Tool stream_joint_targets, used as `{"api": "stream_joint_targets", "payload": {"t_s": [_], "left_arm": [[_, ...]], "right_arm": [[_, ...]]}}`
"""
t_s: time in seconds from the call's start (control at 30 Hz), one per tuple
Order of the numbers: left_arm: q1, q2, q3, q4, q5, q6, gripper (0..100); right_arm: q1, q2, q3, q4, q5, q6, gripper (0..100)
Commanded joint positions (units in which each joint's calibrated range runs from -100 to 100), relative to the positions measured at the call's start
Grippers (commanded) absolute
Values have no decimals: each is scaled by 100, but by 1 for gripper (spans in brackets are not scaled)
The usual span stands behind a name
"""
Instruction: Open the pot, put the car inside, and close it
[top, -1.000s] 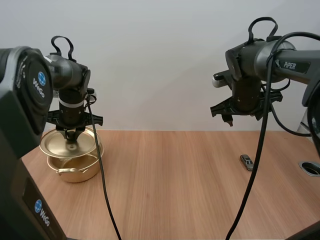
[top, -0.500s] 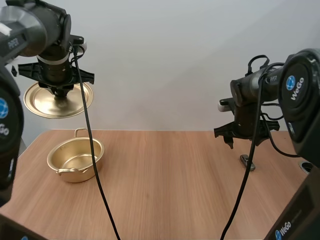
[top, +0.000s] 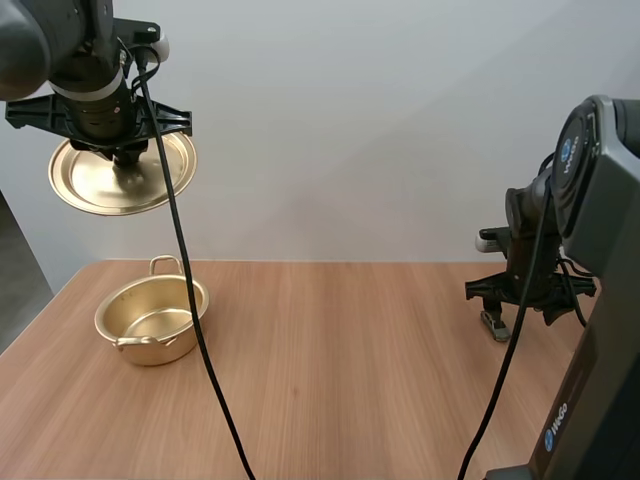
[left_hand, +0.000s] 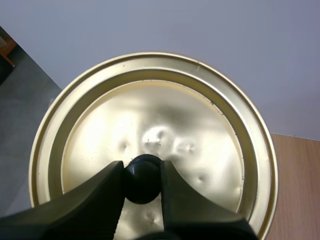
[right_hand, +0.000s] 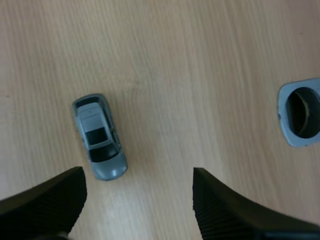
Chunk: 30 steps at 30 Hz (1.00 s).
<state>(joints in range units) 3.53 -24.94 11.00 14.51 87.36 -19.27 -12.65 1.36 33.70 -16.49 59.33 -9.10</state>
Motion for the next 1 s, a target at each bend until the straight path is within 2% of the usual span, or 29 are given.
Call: {"api": "stream_joint_targets", "payload": {"t_s": [0.0, 0.23, 0.53, 0.8, 0.97], "left_arm": [[1, -3, 0, 1, 4, 4, 0], [1, -3, 0, -7, 138, 4, 0], [1, -3, 0, -7, 248, 29, 0], [1, -3, 0, -7, 460, 111, 0], [1, -3, 0, -7, 578, 180, 0]], "right_arm": [[-4, 4, 3, 224, 63, -182, 100], [-4, 4, 3, 404, -103, -295, 100], [-4, 4, 3, 958, -613, -713, 100], [-4, 48, 3, 946, -841, -733, 100], [-4, 487, 3, 946, -855, -804, 100]]}}
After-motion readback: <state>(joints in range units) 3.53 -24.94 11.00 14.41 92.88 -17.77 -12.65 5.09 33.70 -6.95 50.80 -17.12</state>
